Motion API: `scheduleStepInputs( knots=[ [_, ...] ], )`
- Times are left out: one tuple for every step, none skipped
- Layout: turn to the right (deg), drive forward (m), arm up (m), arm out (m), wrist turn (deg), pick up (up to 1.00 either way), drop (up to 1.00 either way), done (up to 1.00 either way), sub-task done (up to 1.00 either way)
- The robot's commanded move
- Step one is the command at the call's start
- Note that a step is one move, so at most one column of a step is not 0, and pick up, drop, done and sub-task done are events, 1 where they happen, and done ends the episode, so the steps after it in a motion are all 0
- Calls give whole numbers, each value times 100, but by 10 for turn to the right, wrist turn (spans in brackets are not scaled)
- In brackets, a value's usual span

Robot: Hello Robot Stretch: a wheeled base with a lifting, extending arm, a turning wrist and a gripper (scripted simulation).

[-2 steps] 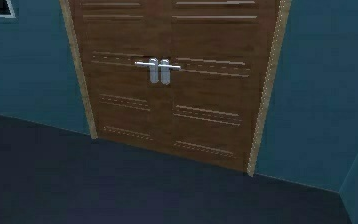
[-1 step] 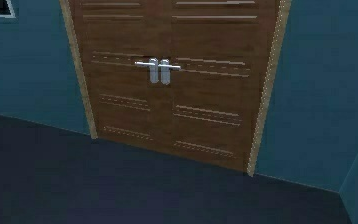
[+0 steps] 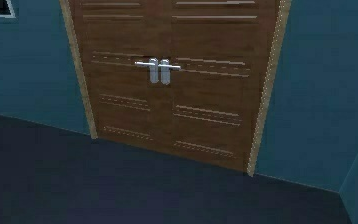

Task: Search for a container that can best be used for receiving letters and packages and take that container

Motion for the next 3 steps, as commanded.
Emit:
scheduleStepInputs(
  knots=[
    [0, 0, 0, 0, 0, 100, 0, 0, 0],
    [0, 0, 10, 0, 0, 0, 0, 0, 0],
    [0, 0, 0, 0, 0, 0, 0, 100, 0]
  ],
)
